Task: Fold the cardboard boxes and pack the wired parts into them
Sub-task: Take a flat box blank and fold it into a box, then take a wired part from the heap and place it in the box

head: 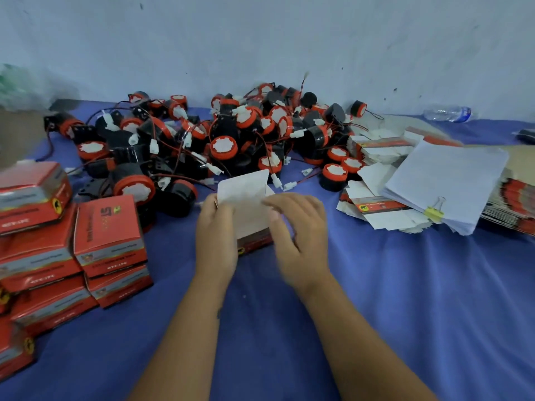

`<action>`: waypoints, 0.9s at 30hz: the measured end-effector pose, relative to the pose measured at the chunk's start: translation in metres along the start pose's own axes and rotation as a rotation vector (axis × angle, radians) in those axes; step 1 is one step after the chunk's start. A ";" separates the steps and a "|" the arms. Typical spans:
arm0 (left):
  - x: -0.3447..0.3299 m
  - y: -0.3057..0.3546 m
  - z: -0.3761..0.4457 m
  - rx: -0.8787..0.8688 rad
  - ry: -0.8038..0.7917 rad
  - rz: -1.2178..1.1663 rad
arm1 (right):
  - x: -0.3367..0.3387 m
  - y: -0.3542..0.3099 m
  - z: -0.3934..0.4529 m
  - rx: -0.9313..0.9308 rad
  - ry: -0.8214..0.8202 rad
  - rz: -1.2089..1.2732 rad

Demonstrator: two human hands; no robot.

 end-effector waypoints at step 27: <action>-0.001 -0.003 0.009 0.002 0.022 -0.058 | -0.023 0.083 0.023 -0.331 -0.357 -0.150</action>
Point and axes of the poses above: each hand's wrist, its own z-axis towards the middle knuckle, its own x-axis out of the back of the hand, y = z × x, the point moved 2 cm from there along z, towards the middle knuckle, and after that the axes turned 14 degrees about -z, right-handed, at the moved point
